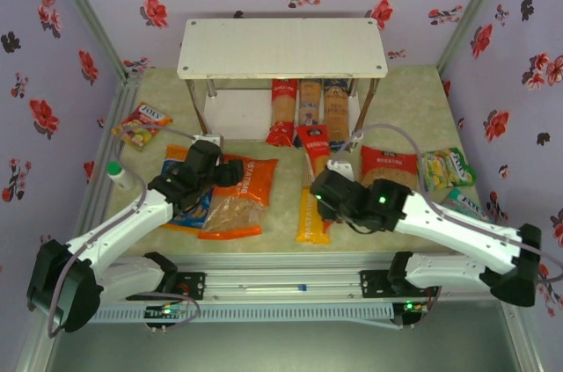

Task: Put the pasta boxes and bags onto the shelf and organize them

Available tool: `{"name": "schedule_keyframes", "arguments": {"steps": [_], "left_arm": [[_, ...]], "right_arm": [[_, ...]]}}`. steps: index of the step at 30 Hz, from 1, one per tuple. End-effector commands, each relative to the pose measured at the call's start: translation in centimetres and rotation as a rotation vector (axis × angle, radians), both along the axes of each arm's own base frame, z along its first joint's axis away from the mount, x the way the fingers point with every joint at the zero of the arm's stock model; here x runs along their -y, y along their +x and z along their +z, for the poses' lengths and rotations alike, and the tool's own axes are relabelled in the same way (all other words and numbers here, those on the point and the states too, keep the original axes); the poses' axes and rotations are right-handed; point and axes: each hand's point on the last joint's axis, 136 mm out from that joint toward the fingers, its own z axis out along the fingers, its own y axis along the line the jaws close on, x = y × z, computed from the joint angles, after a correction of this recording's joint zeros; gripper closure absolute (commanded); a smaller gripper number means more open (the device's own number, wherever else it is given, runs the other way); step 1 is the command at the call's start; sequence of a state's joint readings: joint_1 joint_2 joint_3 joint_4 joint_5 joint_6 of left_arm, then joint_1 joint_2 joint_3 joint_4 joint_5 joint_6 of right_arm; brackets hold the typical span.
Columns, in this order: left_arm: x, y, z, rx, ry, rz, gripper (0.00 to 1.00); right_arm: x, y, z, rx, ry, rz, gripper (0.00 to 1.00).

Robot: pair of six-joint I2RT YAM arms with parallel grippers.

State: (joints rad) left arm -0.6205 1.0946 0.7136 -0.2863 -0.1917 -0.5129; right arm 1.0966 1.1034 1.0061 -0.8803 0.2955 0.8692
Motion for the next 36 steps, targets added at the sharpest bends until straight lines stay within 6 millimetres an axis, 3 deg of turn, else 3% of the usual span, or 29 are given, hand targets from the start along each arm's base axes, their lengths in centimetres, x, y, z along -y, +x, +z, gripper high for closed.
{"name": "schedule_keyframes", "arguments": {"steps": [1,11,17,26,36], "left_arm": [[-0.5,-0.1,2.0,0.034,0.007,-0.006,0.22],[-2.4,-1.8,3.3,0.052,0.013,0.022,0.23],[-3.0,-2.4,3.7,0.057,0.020,0.033,0.23],[-3.3,-2.4,3.4,0.050,0.030,0.038,0.22],[-3.4,-2.6,3.3,0.043,0.036,0.038,0.22]], "right_arm": [[-5.6,5.9,7.3,0.261,0.249,0.003,1.00],[-13.3,15.4,7.6,0.253,0.342,0.037,1.00],[-16.4,20.0,7.1,0.271,0.356,0.029,1.00],[-18.4,24.6,5.0,0.312,0.321,-0.042,1.00],[-18.4,27.5,2.9,0.381,0.248,-0.126,0.99]]}}
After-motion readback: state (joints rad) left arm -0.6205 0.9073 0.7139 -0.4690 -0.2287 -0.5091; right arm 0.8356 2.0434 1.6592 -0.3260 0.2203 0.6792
